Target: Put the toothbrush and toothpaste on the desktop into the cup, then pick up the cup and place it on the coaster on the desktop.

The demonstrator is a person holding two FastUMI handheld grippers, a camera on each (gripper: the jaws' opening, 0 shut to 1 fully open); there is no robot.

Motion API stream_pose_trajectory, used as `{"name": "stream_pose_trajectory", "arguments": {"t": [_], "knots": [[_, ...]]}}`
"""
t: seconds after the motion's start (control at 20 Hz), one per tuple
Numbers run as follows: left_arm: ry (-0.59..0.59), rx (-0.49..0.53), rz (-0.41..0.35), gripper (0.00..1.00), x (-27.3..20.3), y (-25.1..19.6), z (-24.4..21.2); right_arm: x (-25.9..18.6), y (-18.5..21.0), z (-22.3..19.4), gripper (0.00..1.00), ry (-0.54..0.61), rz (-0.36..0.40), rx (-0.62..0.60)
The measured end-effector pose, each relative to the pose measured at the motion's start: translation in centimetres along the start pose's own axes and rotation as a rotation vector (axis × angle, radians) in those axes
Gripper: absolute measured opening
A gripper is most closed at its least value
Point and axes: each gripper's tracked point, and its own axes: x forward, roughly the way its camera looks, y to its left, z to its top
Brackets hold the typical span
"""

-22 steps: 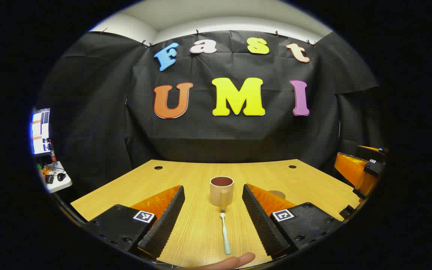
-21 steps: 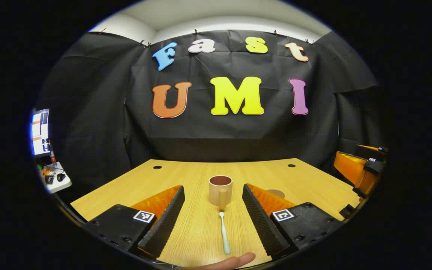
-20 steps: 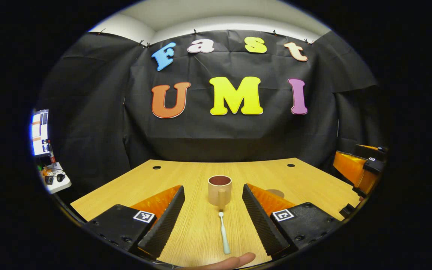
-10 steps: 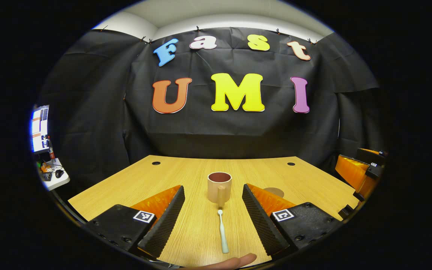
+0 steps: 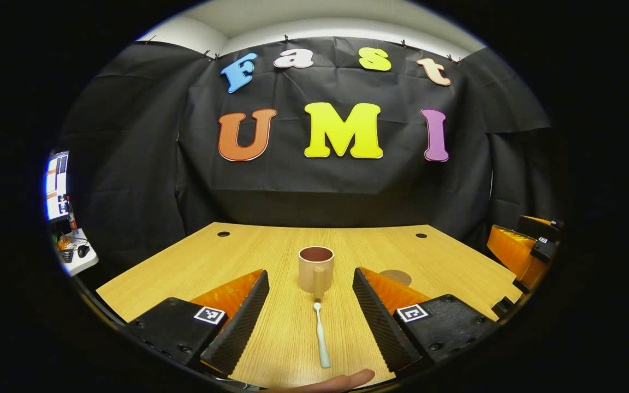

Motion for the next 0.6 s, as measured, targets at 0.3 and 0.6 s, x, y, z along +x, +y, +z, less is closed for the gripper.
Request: {"name": "stream_pose_trajectory", "arguments": {"t": [0.3,0.6], "knots": [[0.053,-0.034,-0.009,0.98,1.7,-0.7,-1.9,0.4,-0.1,-1.2,0.95,0.02,0.004,0.002],[0.249,-0.068,0.001,0.99,4.9,-1.3,-8.1,1.5,0.1,-3.9,0.95,0.065,0.018,-0.003]]}}
